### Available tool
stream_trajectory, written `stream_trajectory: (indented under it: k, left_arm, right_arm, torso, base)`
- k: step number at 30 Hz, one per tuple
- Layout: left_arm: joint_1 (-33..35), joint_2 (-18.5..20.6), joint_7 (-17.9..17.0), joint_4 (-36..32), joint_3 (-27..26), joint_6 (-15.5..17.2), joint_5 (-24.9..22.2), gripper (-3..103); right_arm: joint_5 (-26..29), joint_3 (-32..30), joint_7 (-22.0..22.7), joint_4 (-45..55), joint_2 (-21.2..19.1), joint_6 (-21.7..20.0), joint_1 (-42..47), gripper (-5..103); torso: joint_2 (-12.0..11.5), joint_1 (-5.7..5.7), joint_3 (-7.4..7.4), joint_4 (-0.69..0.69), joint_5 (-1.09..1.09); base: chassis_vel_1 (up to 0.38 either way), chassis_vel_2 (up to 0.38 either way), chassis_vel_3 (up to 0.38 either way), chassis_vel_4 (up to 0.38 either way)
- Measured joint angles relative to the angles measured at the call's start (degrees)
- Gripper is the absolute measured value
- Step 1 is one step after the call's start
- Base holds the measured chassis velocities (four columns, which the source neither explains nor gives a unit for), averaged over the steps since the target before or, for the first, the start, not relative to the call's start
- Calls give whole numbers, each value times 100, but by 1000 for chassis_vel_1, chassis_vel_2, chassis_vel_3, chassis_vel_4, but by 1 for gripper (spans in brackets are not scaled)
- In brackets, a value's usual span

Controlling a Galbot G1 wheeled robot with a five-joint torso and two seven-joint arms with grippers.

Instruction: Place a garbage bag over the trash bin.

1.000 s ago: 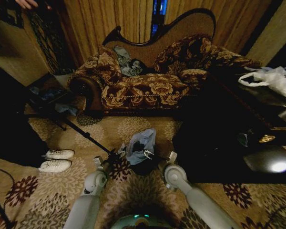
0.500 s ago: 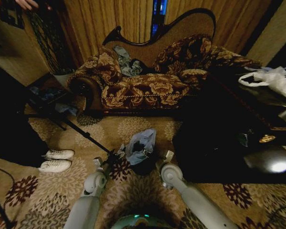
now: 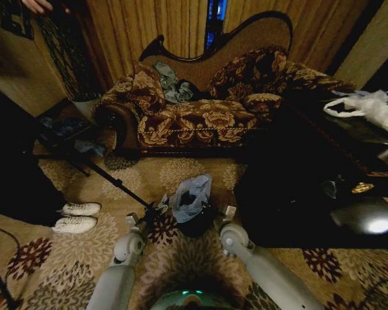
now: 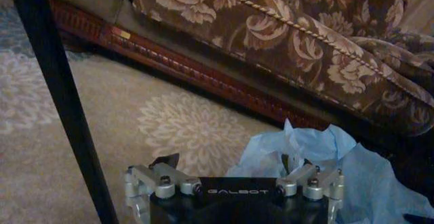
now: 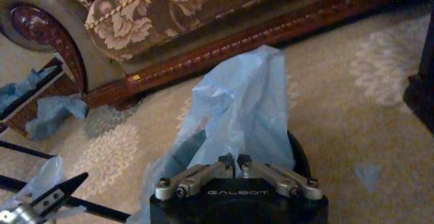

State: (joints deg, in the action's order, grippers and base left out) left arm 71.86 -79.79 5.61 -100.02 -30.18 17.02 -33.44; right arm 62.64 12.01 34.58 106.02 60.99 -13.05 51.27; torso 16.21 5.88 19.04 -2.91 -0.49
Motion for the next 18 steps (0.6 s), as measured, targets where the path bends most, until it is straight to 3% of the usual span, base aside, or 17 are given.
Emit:
stream_trajectory:
  k: [9, 18]
  left_arm:
    - [-48, -7, -1, 63, -9, -49, -12, 100]
    - [-48, -16, -4, 70, -2, -75, -13, 100]
  right_arm:
    - [-368, -20, 45, -5, -187, -25, 30, 0]
    - [-697, -48, 78, 85, -643, -255, 199, 0]
  torso:
    - [0, 0, 0, 0, 0]
    - [0, 0, 0, 0, 0]
  base:
    - [0, 0, 0, 0]
    - [0, 0, 0, 0]
